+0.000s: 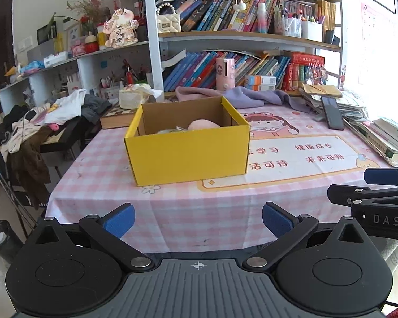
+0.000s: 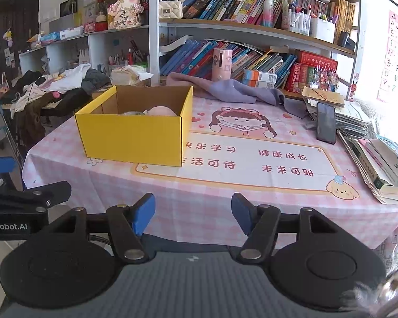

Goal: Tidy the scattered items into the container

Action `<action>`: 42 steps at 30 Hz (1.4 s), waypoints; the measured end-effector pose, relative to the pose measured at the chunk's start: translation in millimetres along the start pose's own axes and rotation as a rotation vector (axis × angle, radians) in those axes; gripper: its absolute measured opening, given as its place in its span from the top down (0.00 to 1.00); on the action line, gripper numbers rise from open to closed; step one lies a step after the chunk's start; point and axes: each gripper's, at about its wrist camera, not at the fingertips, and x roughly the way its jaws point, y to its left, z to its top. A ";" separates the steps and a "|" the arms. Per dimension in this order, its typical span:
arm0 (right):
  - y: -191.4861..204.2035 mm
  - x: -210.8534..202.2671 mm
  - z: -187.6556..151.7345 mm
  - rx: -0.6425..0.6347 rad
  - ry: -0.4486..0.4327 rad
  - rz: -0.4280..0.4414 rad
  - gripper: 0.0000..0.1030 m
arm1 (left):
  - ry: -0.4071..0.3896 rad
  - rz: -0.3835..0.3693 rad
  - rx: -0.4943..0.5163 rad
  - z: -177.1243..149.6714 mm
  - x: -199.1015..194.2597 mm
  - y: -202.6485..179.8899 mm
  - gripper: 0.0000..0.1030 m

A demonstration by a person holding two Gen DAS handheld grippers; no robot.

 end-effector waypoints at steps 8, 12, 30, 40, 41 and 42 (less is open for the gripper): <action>-11.1 -0.2 -6.3 0.017 0.039 0.004 0.40 | 0.034 -0.014 0.004 -3.9 4.5 -11.1 0.00; -15.3 -0.2 -8.2 0.026 0.044 0.008 0.40 | 0.043 -0.016 0.016 -4.2 5.7 -17.0 0.00; -25.7 0.4 -17.9 0.029 0.077 -0.004 0.31 | 0.135 -0.007 -0.032 -8.4 13.8 -26.0 0.00; -24.7 0.2 -20.5 0.030 0.093 -0.018 0.23 | 0.145 -0.005 -0.039 -10.9 12.1 -25.5 0.00; -24.6 0.3 -20.1 0.030 0.094 -0.018 0.23 | 0.146 -0.005 -0.039 -11.0 11.9 -25.3 0.00; -24.4 0.3 -20.2 0.030 0.094 -0.019 0.22 | 0.146 -0.005 -0.040 -11.0 11.8 -25.4 0.00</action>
